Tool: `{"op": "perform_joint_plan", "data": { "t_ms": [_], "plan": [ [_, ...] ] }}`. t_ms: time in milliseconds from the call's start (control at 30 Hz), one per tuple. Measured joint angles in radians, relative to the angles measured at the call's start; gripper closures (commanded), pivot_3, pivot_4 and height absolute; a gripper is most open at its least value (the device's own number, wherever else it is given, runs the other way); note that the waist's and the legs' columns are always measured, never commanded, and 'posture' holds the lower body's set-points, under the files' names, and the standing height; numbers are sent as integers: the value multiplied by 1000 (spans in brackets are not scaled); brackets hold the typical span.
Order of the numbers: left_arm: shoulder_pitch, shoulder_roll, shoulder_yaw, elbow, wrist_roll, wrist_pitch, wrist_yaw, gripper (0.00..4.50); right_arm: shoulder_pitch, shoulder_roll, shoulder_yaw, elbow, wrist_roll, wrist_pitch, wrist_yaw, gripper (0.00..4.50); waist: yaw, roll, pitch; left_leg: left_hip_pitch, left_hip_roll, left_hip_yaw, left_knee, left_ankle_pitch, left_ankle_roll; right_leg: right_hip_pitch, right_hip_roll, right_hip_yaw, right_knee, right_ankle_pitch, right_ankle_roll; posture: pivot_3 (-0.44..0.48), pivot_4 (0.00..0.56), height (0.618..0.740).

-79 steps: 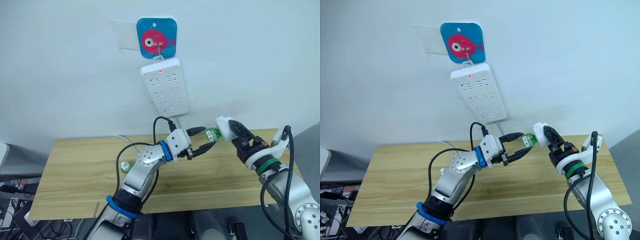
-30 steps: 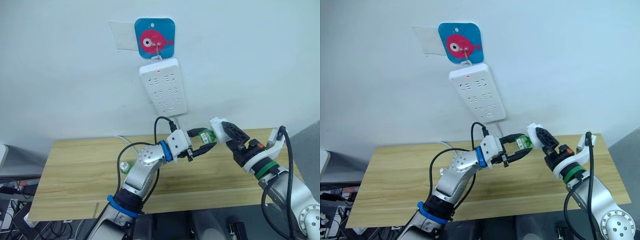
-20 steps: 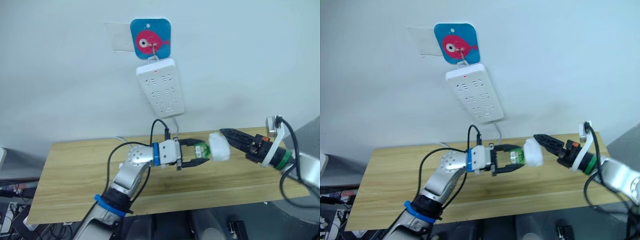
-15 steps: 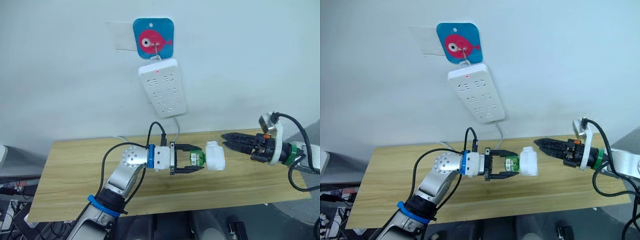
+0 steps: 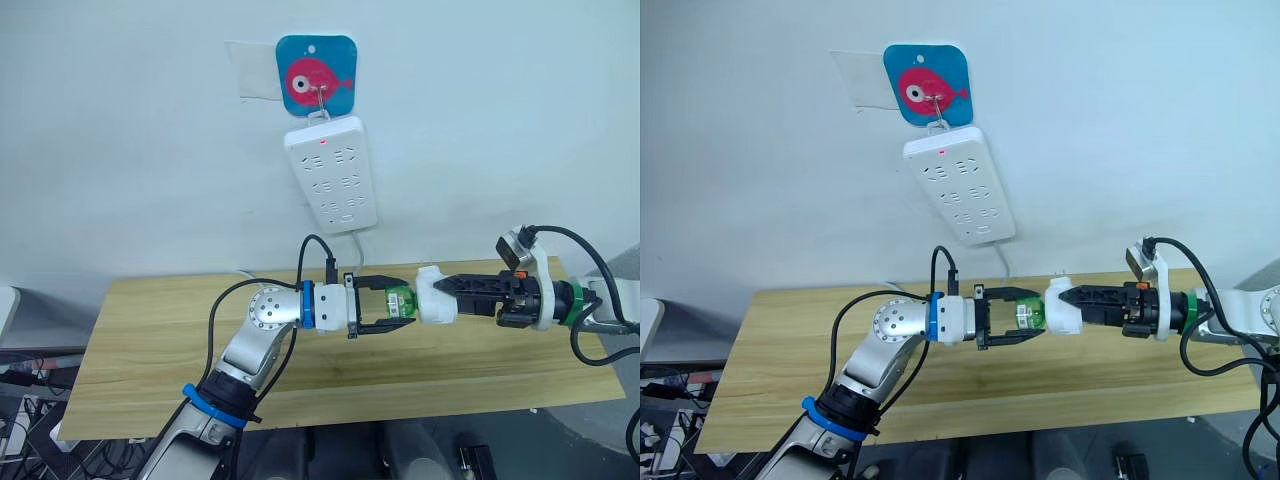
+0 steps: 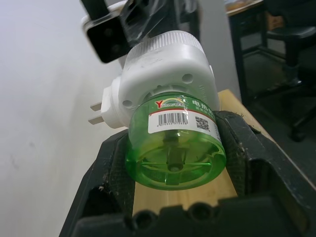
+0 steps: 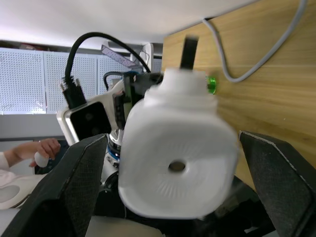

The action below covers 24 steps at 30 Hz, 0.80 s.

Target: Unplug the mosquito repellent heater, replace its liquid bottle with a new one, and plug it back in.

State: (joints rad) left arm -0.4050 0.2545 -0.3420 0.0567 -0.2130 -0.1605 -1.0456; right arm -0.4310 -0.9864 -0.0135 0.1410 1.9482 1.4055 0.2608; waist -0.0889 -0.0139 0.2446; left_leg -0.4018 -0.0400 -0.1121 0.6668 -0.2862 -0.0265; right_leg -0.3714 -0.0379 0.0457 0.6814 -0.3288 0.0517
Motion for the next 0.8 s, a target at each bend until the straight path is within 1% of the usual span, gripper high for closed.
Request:
{"op": "perform_joint_plan", "data": {
  "t_ms": [333,433,533,800],
  "plan": [
    [-1,-9,-3,0,7,-11,9,2177,0,1,0,-8,0,1,6,74,1,0,0,0,0,0,0,0,0,0,0,0,0,0,0,-146,249,740],
    [-2,-16,-3,0,14,-17,9,2177,-2,3,2,-8,0,2,13,658,1,0,0,0,0,0,0,0,0,0,0,0,0,0,0,-146,249,740],
    [-4,-18,-3,0,14,-22,10,2177,-3,3,5,-1,-2,3,19,1496,1,0,0,0,0,0,0,0,0,0,0,0,0,0,0,-147,251,740],
    [0,-21,-3,-10,12,-6,11,2177,-3,3,5,5,-2,7,25,1496,1,0,0,0,0,0,0,0,0,0,0,0,0,0,0,-145,258,740]
  ]
}}
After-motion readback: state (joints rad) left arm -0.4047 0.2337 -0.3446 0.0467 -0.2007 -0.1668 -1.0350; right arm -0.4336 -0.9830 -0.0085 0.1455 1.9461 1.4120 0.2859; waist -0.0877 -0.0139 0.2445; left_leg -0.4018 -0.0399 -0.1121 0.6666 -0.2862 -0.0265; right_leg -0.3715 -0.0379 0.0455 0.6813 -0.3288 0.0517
